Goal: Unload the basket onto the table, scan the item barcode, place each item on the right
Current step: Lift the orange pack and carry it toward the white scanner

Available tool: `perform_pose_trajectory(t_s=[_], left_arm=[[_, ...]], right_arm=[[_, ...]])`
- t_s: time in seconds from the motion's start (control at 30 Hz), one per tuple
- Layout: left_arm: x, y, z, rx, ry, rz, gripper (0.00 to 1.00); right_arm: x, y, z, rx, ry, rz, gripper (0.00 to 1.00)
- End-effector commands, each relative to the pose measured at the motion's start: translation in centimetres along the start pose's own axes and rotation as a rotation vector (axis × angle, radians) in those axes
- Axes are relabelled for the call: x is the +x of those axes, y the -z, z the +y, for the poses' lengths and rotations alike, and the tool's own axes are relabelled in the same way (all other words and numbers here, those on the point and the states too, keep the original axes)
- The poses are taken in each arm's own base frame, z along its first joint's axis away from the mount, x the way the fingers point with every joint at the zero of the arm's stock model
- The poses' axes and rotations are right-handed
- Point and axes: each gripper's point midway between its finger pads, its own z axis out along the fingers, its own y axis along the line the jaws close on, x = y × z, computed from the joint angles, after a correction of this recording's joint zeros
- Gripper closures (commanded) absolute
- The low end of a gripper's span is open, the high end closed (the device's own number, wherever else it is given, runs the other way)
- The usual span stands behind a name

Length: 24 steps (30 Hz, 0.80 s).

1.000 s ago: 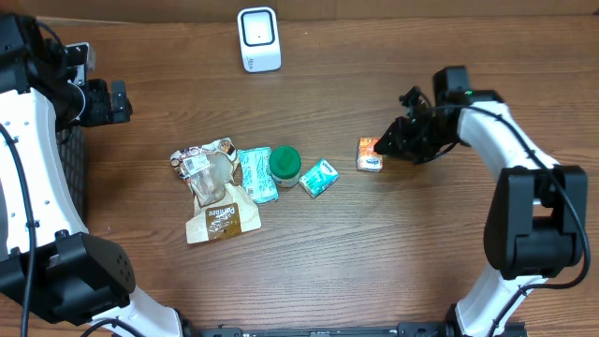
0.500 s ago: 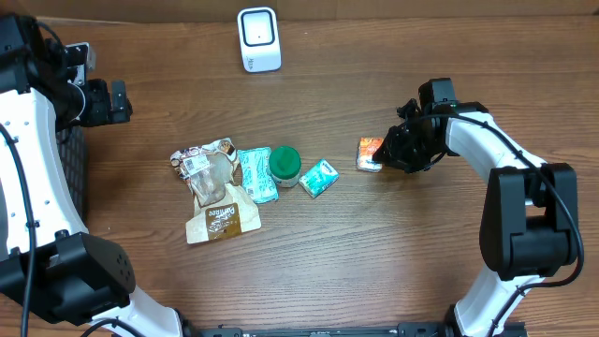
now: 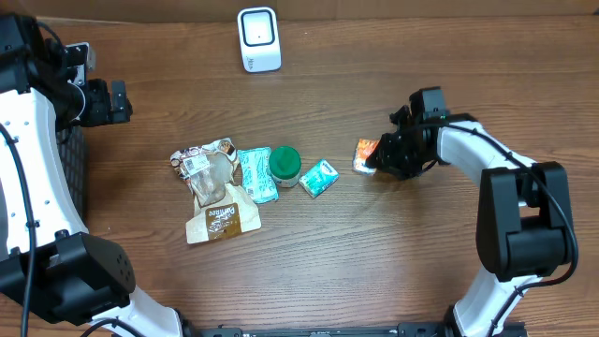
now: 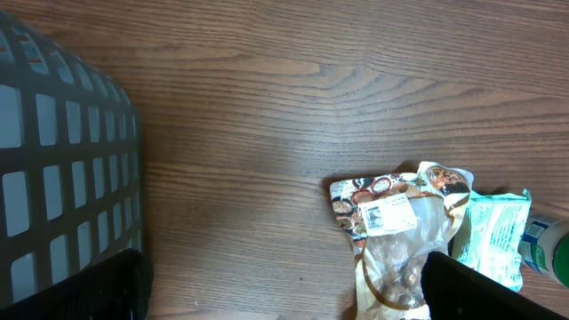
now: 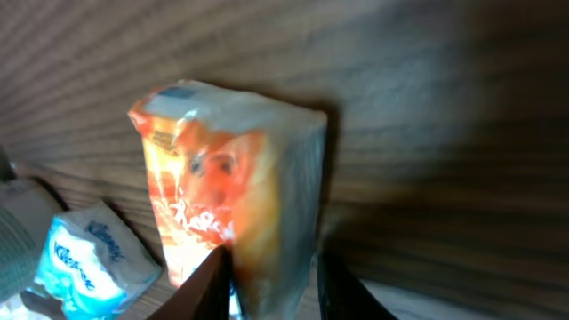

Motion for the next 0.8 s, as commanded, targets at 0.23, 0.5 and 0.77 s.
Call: perform_pose_trajectory(t_s=[0.23,0.5,0.77], left_arm=[[-0.1,0.1,0.0,0.0,-0.016,-0.005,0.01],[-0.1,0.1,0.0,0.0,-0.016,-0.005,0.01],[-0.1,0.1,0.0,0.0,-0.016,-0.005,0.0]], right_arm=[[0.8,-1.0,-0.5,-0.02,-0.034,-0.013,0.96],[-0.2,3.7,2.6,-0.22,-0.032,-0.014,0.96],[0.4,13.0,9.2,-0.74,0.178,-0.058,0.96]])
